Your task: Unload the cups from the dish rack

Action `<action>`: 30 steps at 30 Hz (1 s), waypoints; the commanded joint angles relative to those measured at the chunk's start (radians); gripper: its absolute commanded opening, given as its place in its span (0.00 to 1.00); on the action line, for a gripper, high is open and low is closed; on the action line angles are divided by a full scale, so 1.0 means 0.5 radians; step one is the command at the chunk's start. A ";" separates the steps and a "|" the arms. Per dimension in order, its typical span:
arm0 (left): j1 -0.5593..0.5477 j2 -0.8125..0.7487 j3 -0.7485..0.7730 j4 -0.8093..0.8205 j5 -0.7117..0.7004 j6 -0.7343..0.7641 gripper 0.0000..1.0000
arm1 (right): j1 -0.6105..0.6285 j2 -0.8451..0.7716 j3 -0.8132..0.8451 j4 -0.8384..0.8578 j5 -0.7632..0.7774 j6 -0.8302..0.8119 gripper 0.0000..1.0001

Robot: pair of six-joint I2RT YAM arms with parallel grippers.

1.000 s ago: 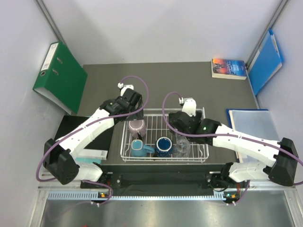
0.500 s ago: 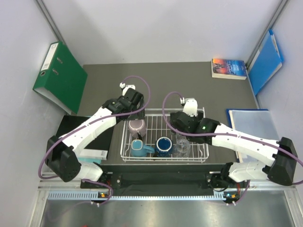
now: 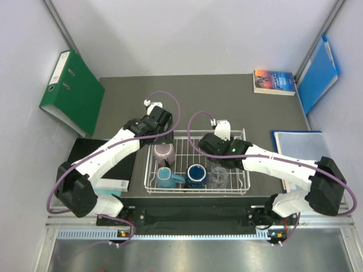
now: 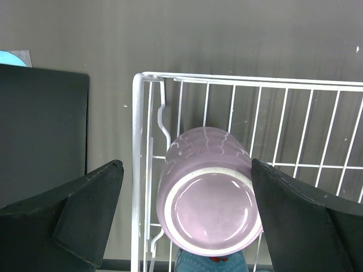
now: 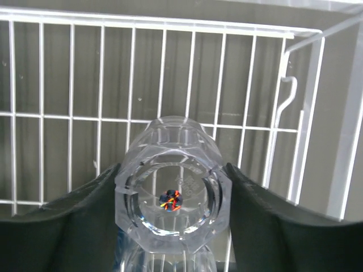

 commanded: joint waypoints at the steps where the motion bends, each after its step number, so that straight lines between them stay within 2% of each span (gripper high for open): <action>1: -0.006 -0.035 -0.019 0.047 -0.009 0.003 0.99 | -0.019 -0.023 0.005 0.073 0.000 0.032 0.30; 2: -0.003 -0.035 -0.019 0.047 -0.009 0.000 0.99 | -0.019 -0.023 0.011 0.067 0.003 0.035 0.12; 3: -0.002 -0.035 -0.019 0.056 -0.003 0.003 0.99 | -0.013 -0.020 0.014 0.039 0.009 0.044 0.02; 4: -0.006 -0.035 -0.019 0.057 -0.003 0.000 0.99 | -0.013 -0.029 0.023 0.033 0.018 0.053 0.00; 10: -0.003 -0.038 0.005 0.075 -0.015 0.013 0.99 | 0.006 -0.218 0.173 0.014 0.098 -0.078 0.00; 14: 0.001 -0.044 0.072 0.093 -0.040 0.022 0.99 | 0.000 -0.323 0.479 0.048 0.144 -0.299 0.00; 20: 0.001 -0.026 0.238 0.148 -0.110 0.001 0.99 | -0.113 -0.241 0.912 0.023 0.160 -0.539 0.00; 21: 0.001 -0.022 0.266 0.161 -0.122 -0.018 0.99 | -0.172 -0.241 0.925 0.063 0.096 -0.548 0.00; 22: 0.010 -0.022 0.299 0.179 -0.129 -0.039 0.99 | -0.242 -0.259 0.925 0.106 -0.099 -0.530 0.00; 23: 0.028 -0.025 0.342 0.237 -0.126 -0.094 0.99 | -0.422 -0.274 0.880 0.219 -0.232 -0.502 0.00; 24: 0.046 -0.041 0.352 0.295 -0.065 -0.128 0.99 | -0.521 -0.293 0.831 0.299 -0.376 -0.417 0.00; 25: 0.068 -0.096 0.312 0.402 0.030 -0.159 0.99 | -0.613 -0.344 0.772 0.379 -0.660 -0.371 0.00; 26: 0.141 -0.133 0.288 0.500 0.122 -0.199 0.99 | -0.772 -0.372 0.647 0.571 -0.793 -0.331 0.00; 28: 0.239 -0.154 0.275 0.697 0.487 -0.348 0.99 | -0.893 -0.409 0.536 0.731 -1.121 -0.205 0.00; 29: 0.361 -0.133 0.281 0.740 0.643 -0.404 0.99 | -0.978 -0.406 0.454 0.875 -1.217 -0.168 0.00; 30: 0.417 -0.099 0.266 0.908 1.048 -0.459 0.99 | -1.010 -0.394 0.413 0.961 -1.343 -0.098 0.00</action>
